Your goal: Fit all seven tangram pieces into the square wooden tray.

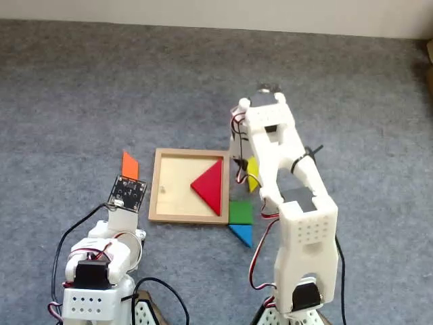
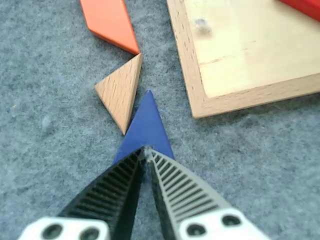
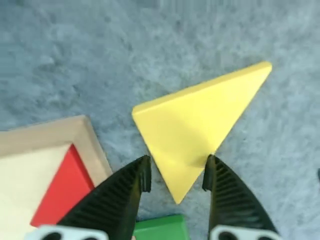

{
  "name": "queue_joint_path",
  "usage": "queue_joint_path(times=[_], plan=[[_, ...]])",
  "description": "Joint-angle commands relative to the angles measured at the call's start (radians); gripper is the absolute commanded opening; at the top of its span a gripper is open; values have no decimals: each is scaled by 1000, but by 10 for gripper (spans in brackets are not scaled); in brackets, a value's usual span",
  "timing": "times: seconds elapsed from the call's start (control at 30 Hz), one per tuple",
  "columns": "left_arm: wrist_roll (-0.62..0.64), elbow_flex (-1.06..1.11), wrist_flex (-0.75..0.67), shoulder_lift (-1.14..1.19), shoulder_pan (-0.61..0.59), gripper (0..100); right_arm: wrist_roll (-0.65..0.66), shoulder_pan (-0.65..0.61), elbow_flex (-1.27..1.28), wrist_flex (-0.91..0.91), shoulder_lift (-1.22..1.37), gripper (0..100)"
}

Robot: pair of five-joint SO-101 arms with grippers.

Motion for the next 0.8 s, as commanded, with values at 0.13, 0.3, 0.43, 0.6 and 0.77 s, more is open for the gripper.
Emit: queue_joint_path(times=[0.13,0.3,0.43,0.6,0.77], plan=[[-5,19,5,-42,12,7,-20,1,-125,-1,-18,238],[-5,19,5,-42,12,7,-72,1,-122,-8,-18,359],[-5,19,5,-42,12,7,-72,2,-117,-73,-15,365],[-5,19,5,-42,12,7,-74,1,-104,-127,44,365],[-5,19,5,-42,12,7,-74,8,-107,-148,131,365]])
